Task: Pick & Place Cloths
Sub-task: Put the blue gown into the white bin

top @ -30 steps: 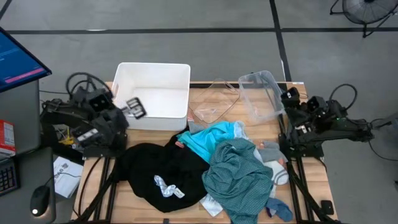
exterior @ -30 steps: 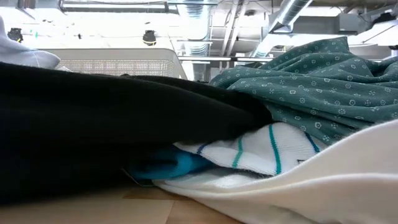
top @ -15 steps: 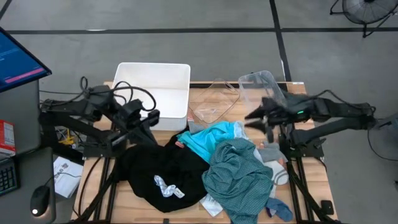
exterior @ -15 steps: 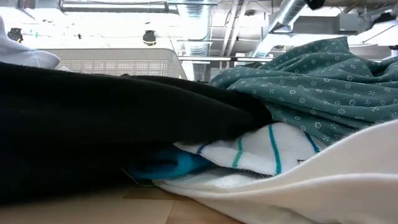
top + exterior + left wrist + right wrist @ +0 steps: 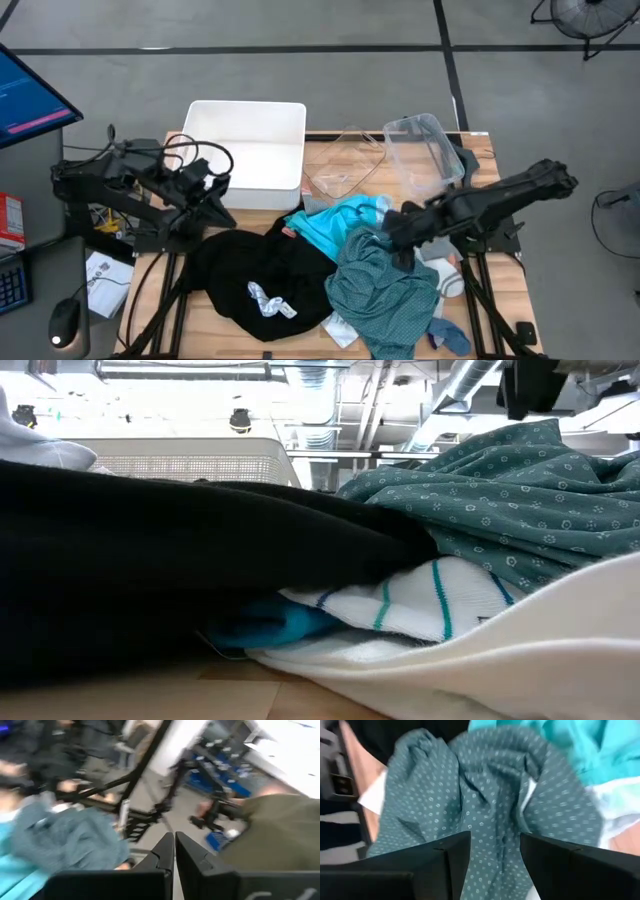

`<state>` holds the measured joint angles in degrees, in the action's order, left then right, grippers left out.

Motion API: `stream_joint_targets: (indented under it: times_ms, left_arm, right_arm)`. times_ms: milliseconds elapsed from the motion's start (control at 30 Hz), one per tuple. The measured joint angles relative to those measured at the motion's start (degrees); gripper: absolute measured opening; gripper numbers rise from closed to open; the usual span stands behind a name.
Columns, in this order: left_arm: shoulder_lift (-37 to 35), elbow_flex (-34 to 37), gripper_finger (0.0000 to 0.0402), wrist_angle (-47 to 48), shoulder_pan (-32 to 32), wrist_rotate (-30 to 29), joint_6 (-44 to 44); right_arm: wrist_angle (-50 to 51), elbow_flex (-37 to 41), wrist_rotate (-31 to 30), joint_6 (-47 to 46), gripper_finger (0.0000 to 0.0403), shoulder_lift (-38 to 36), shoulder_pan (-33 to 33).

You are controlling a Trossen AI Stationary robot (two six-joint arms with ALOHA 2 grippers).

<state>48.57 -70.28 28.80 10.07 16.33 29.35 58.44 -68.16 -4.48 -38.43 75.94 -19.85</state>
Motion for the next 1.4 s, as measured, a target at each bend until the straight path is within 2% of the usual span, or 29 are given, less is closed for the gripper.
stream_joint_targets:
  times_ms: [167, 333, 600, 733, 833, 933, 1000, 1133, 1167, 1400]
  left_arm:
    - [-0.58, 0.04, 0.0003, 3.27, -0.02, -3.46, -0.78]
    - [-0.4, 0.04, 0.0027, 3.29, 0.0, -2.91, -3.92]
    - [1.03, 0.04, 0.0129, 3.24, 1.01, -2.86, -5.44]
    - [2.46, 0.04, 0.0192, 3.24, 1.7, -2.79, -5.56]
    - [3.5, 0.04, 0.0229, 3.4, 1.68, -2.84, -5.54]
    - [4.21, 0.04, 0.025, 3.39, 1.68, -2.85, -5.08]
    - [4.63, 0.04, 0.0254, 3.28, 1.65, -3.0, -5.1]
    - [4.78, 0.04, 0.0247, 3.39, 1.44, -3.97, -6.48]
    - [4.69, 0.04, 0.0244, 3.35, 1.42, -4.41, -7.19]
    - [4.93, 0.04, 0.0227, 0.68, 1.43, -11.25, -12.59]
  right_arm:
    - [0.0, 0.0, 0.09, -3.88, 0.0192, 5.97, -1.83]
    - [0.33, 0.02, 0.15, -3.26, 0.0264, 10.13, -2.69]
    - [-2.14, 0.02, 0.25, -1.96, 0.0383, 14.56, -2.45]
    - [-3.12, 0.0, 0.18, -0.46, 0.0393, 18.7, -1.56]
    - [-3.02, 0.0, 0.06, -2.38, 0.0366, 21.61, -0.91]
    - [-3.18, 0.0, -0.01, -2.27, 0.0299, 22.79, -1.18]
    - [-3.35, -0.02, 0.06, -2.08, 0.0229, 22.48, -1.25]
    - [-3.09, -0.61, -0.06, -0.96, 0.0044, 18.84, -1.21]
    - [-3.12, -1.08, -0.34, -0.64, 0.0027, 17.51, -1.15]
    - [-2.23, -9.28, -6.56, 0.17, 0.0008, 8.36, 1.2]
